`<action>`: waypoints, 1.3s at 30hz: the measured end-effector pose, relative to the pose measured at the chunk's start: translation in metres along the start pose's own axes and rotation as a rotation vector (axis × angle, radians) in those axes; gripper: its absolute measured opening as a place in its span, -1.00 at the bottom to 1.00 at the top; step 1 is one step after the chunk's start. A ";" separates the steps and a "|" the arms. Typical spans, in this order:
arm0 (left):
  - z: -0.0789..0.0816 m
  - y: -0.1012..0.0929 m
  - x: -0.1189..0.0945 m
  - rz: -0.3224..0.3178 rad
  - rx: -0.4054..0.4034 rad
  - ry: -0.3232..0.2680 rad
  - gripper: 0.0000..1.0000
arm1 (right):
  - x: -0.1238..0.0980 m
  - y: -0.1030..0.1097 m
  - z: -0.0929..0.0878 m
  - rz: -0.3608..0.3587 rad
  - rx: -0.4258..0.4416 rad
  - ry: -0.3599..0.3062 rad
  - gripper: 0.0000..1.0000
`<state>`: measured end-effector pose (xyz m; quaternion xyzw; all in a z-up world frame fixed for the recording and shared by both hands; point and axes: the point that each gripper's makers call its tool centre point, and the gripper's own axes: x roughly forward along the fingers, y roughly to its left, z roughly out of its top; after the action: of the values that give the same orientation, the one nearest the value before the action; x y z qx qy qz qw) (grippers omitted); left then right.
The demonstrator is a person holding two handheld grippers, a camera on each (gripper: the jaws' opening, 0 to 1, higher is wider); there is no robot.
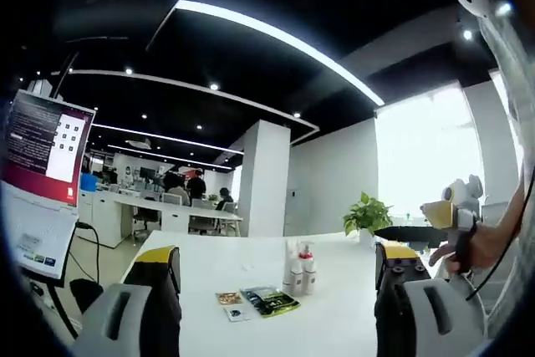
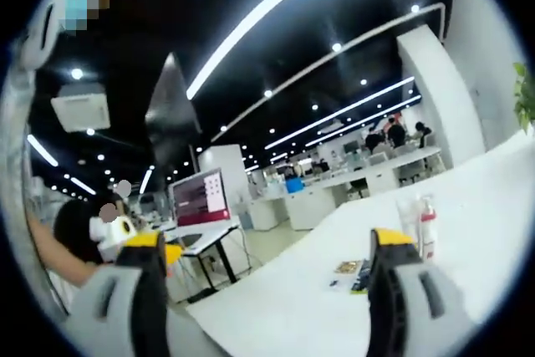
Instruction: Arrange the skincare products in the storage area until every visible bottle or jar stands upright without overlapping.
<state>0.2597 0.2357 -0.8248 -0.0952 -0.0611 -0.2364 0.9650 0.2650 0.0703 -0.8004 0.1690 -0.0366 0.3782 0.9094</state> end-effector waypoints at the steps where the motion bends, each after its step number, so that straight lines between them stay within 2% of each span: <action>1: 0.001 -0.001 0.000 -0.004 0.005 -0.005 0.99 | 0.000 -0.001 -0.003 -0.008 -0.001 0.006 0.99; 7: -0.003 -0.010 0.000 -0.028 0.016 0.003 0.99 | -0.003 -0.006 -0.013 -0.026 -0.014 0.042 0.99; 10: -0.005 -0.009 0.001 -0.026 0.015 0.014 0.99 | -0.004 -0.009 -0.014 -0.034 0.019 0.048 0.99; 14: 0.001 -0.007 0.000 -0.019 0.016 -0.010 0.99 | -0.004 -0.012 -0.015 -0.062 0.031 0.052 0.99; 24: 0.002 0.000 -0.001 0.007 -0.018 -0.012 0.99 | -0.003 -0.005 -0.024 -0.040 0.030 0.086 0.99; 30: 0.001 0.001 0.000 0.013 -0.004 -0.014 0.99 | 0.001 0.004 -0.031 -0.020 0.004 0.108 0.99; 32: -0.004 -0.001 0.004 0.004 -0.022 -0.001 0.99 | 0.003 0.004 -0.036 -0.017 -0.001 0.128 0.99; 35: -0.016 -0.011 0.005 -0.028 0.008 0.054 0.99 | 0.001 0.006 -0.038 -0.012 -0.019 0.138 0.99; 39: -0.013 -0.011 0.002 -0.031 0.016 0.045 0.99 | 0.002 0.007 -0.043 -0.009 -0.023 0.161 0.99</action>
<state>0.2575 0.2227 -0.8353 -0.0813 -0.0427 -0.2530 0.9631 0.2586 0.0905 -0.8387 0.1277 0.0328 0.3860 0.9130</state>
